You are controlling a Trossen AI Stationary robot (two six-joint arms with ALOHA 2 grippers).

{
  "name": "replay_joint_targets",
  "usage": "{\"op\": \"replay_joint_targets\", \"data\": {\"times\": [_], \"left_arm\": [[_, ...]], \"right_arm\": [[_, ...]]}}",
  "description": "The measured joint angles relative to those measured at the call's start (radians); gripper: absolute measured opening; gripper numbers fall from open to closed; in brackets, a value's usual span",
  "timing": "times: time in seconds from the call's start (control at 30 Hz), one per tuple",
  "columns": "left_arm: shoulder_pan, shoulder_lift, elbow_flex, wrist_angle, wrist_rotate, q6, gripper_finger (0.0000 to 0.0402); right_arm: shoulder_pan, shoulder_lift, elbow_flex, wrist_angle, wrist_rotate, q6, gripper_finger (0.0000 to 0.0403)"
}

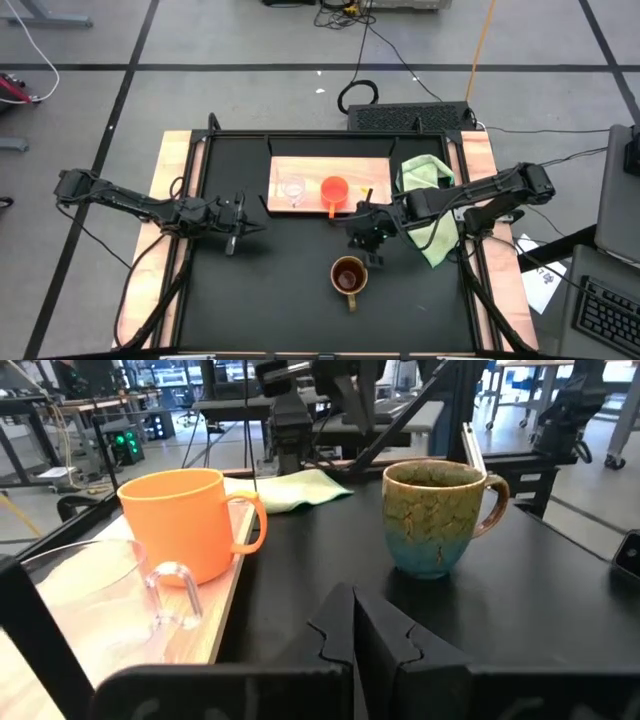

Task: Stack small to large cups/mugs on shelf
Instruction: Put the green mug on the shelf

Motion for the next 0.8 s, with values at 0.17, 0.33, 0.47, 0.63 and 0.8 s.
{"op": "replay_joint_targets", "data": {"times": [0.17,0.33,0.47,0.63,0.8], "left_arm": [[0.000,0.000,0.000,0.001,-0.001,0.001,0.0003],[0.000,0.000,0.000,0.001,-0.001,0.001,0.0003],[0.000,0.000,0.000,0.001,-0.001,0.002,0.0003],[0.000,0.000,0.000,0.001,-0.001,0.002,0.0003],[0.000,0.000,0.000,0.001,-0.002,0.002,0.0003]], "right_arm": [[-0.001,0.006,0.000,-0.007,-0.020,-0.017,0.0056],[-0.001,0.005,0.000,-0.029,-0.040,-0.002,0.0130],[-0.001,0.005,0.000,-0.064,-0.040,0.031,0.0182],[-0.001,0.006,0.000,-0.080,-0.041,0.047,0.0216],[0.004,0.053,0.000,-0.075,-0.045,0.021,0.0222]]}}
